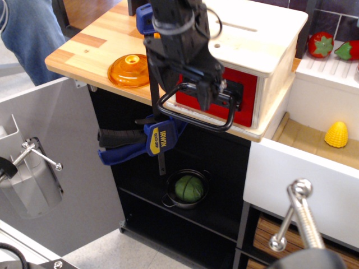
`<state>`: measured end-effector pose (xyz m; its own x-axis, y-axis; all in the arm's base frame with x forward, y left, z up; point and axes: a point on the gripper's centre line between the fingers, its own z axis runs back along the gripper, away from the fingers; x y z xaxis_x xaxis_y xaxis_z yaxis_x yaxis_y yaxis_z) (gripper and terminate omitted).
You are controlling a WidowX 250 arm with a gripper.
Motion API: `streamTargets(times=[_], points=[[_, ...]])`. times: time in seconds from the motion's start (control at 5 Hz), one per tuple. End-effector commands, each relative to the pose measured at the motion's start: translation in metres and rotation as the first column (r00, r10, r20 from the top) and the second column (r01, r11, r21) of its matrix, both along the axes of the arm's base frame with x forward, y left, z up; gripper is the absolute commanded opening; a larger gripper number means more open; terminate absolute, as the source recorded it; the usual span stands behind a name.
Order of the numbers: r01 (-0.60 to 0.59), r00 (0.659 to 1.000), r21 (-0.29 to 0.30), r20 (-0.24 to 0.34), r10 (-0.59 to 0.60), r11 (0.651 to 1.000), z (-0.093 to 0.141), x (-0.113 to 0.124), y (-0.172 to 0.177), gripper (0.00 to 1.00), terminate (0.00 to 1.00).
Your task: Open drawer of box
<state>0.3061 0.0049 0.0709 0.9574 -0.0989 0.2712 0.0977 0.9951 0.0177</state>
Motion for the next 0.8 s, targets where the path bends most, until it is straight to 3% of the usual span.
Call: streamTargets(times=[0.0, 0.2, 0.4, 0.6], points=[[-0.035, 0.998, 0.046, 0.044, 0.033, 0.998, -0.012, 0.015, -0.001, 1.0, 0.0], [-0.037, 0.998, 0.063, 0.042, 0.035, 0.997, -0.018, 0.021, -0.002, 1.0, 0.0], [-0.032, 0.999, 0.067, -0.015, 0.033, 0.997, -0.018, 0.024, -0.001, 1.0, 0.0], [-0.03, 0.992, 0.077, -0.124, 0.039, 0.997, -0.022, 0.018, -0.004, 1.0, 0.0]])
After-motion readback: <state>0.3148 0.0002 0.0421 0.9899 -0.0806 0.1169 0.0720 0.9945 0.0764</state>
